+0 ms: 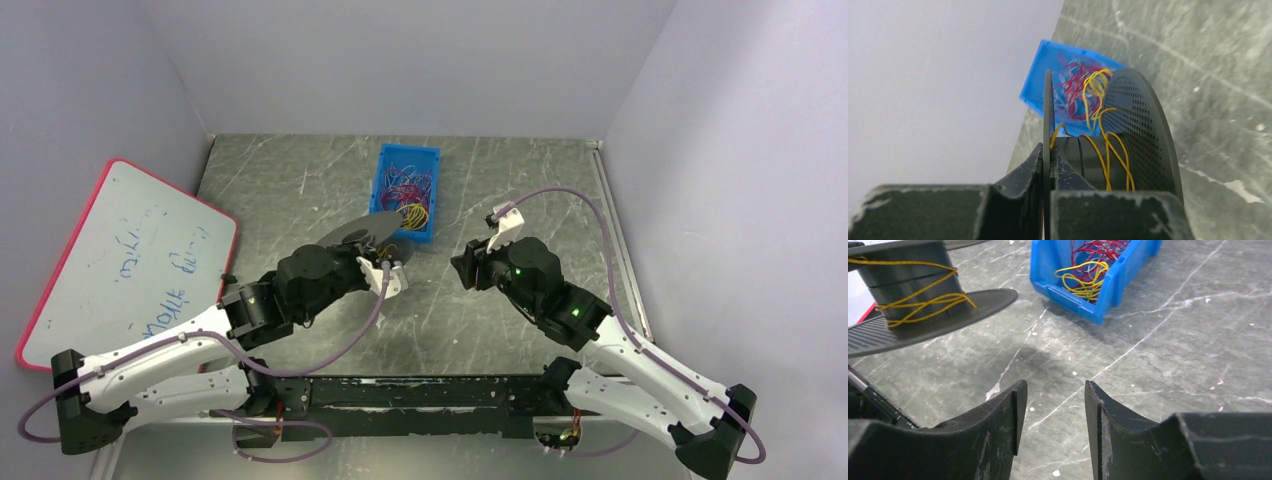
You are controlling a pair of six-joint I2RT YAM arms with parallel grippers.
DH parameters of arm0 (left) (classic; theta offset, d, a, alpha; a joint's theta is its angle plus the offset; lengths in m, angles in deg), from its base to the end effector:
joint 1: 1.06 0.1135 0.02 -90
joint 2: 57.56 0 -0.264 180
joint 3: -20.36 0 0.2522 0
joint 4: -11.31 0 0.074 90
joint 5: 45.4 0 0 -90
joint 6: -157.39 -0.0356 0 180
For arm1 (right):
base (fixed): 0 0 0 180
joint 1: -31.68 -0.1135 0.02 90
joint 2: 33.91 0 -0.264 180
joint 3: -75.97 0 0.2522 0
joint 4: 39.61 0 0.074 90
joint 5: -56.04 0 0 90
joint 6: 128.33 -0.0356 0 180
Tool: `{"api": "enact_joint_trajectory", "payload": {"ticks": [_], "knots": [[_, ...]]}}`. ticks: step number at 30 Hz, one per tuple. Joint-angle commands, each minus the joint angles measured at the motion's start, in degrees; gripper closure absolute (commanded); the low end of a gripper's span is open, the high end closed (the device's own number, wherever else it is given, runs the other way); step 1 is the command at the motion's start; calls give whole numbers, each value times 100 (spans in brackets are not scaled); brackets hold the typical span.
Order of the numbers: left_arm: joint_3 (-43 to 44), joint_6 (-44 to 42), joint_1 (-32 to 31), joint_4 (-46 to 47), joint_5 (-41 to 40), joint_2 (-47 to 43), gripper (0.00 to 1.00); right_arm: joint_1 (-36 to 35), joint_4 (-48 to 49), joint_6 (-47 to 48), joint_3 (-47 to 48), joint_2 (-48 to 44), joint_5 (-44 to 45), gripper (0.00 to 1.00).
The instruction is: Wrap the cables
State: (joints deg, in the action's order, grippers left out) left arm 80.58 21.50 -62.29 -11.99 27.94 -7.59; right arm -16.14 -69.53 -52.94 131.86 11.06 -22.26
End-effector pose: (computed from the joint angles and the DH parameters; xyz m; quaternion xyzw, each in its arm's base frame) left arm 0.1070 -0.1736 0.3361 0.5696 0.5326 0.0302 0.6252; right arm 0.1288 0.1313 0.3124 -0.1747 0.7930 0.2284 0.5371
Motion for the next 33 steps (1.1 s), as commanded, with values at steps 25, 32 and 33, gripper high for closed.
{"api": "enact_joint_trajectory", "payload": {"ticks": [25,32,33], "knots": [[268,821,-131,316,-4031,2797,93,-12,-397,-443,146,-209,1831,45],[684,1108,-214,340,-4242,3707,93,-7,-603,-519,183,-444,2089,43],[749,1172,-228,313,-4255,3833,93,-11,-631,-531,197,-470,2104,42]]}}
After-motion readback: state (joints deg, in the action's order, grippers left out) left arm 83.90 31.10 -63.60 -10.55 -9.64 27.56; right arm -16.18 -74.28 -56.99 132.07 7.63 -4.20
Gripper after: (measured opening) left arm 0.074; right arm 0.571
